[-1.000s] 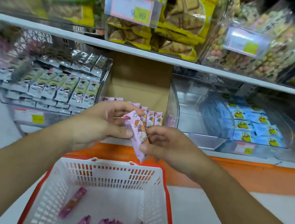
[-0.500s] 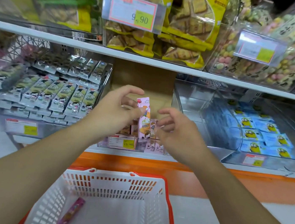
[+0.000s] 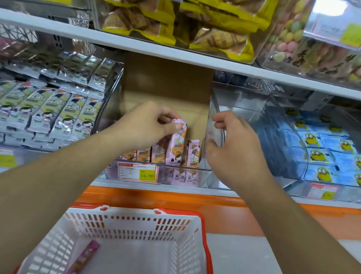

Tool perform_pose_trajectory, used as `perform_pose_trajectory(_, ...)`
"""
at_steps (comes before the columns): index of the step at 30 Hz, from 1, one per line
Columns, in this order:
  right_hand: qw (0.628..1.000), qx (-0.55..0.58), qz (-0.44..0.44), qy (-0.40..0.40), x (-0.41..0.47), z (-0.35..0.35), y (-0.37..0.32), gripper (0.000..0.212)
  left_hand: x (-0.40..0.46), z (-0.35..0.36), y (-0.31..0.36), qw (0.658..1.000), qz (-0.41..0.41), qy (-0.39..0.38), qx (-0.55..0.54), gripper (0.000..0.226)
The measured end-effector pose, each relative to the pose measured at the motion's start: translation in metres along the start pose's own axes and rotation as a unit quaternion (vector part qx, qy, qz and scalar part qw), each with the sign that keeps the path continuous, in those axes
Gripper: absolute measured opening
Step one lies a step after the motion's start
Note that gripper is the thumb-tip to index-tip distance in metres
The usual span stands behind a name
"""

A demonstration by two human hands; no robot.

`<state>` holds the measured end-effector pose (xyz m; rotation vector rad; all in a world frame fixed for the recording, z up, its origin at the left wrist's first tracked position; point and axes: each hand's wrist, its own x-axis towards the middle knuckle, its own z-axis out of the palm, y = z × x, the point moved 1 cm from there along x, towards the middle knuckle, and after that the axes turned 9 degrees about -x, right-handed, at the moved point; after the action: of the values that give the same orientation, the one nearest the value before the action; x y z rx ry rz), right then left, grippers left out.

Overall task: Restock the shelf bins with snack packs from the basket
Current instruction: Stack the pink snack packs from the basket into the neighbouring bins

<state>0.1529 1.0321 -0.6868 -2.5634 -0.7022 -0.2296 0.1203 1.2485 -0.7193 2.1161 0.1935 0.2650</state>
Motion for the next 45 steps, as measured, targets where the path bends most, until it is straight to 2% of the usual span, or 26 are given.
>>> perform_pose_trajectory(4,1.0,0.0,-0.002,0.0,-0.001,0.002,-0.001,0.047,-0.001,0.007,-0.018,0.995,0.004,-0.021,0.102,0.023)
perform_pose_trajectory(7,1.0,-0.002,-0.005,0.002,-0.002,0.001,0.0,0.047,-0.003,0.009,-0.023,0.98,0.043,-0.017,0.193,0.028)
perform_pose_trajectory(12,1.0,-0.019,-0.012,0.003,-0.005,0.0,0.001,0.046,-0.007,0.008,-0.014,0.966,0.035,-0.018,0.257,0.032)
perform_pose_trajectory(20,1.0,-0.006,-0.012,-0.016,-0.016,-0.011,-0.002,0.048,-0.018,0.007,-0.007,0.974,0.041,0.001,0.222,0.039)
perform_pose_trajectory(23,1.0,0.011,-0.023,-0.002,-0.026,-0.018,0.0,0.04,-0.033,0.005,0.007,0.981,0.097,0.045,0.16,0.034)
perform_pose_trajectory(26,0.998,0.035,-0.044,0.033,-0.043,-0.018,0.007,0.024,-0.061,0.011,0.03,0.981,0.16,0.081,0.071,0.027)
perform_pose_trajectory(28,0.997,0.042,-0.053,0.042,-0.06,-0.009,0.018,0.019,-0.084,0.023,0.039,0.981,0.179,0.061,0.048,0.025)
perform_pose_trajectory(32,1.0,0.013,-0.017,0.016,-0.101,0.034,0.051,0.021,-0.125,0.066,0.02,0.975,0.2,-0.058,0.084,0.023)
perform_pose_trajectory(34,1.0,-0.01,0.008,-0.029,-0.124,0.059,0.067,0.03,-0.143,0.092,-0.007,0.971,0.172,-0.117,0.115,0.02)
perform_pose_trajectory(37,0.99,-0.006,0.052,-0.131,-0.156,0.096,0.086,0.047,-0.172,0.129,-0.057,0.979,0.046,-0.163,0.11,0.016)
perform_pose_trajectory(39,0.98,0.0,0.088,-0.18,-0.174,0.117,0.099,0.061,-0.192,0.151,-0.091,0.975,-0.029,-0.184,0.121,0.021)
perform_pose_trajectory(43,0.955,0.035,0.142,-0.26,-0.204,0.151,0.111,0.093,-0.224,0.185,-0.137,0.949,-0.131,-0.26,0.122,0.029)
perform_pose_trajectory(45,0.953,0.043,0.153,-0.256,-0.212,0.16,0.11,0.103,-0.231,0.198,-0.149,0.937,-0.151,-0.286,0.129,0.03)
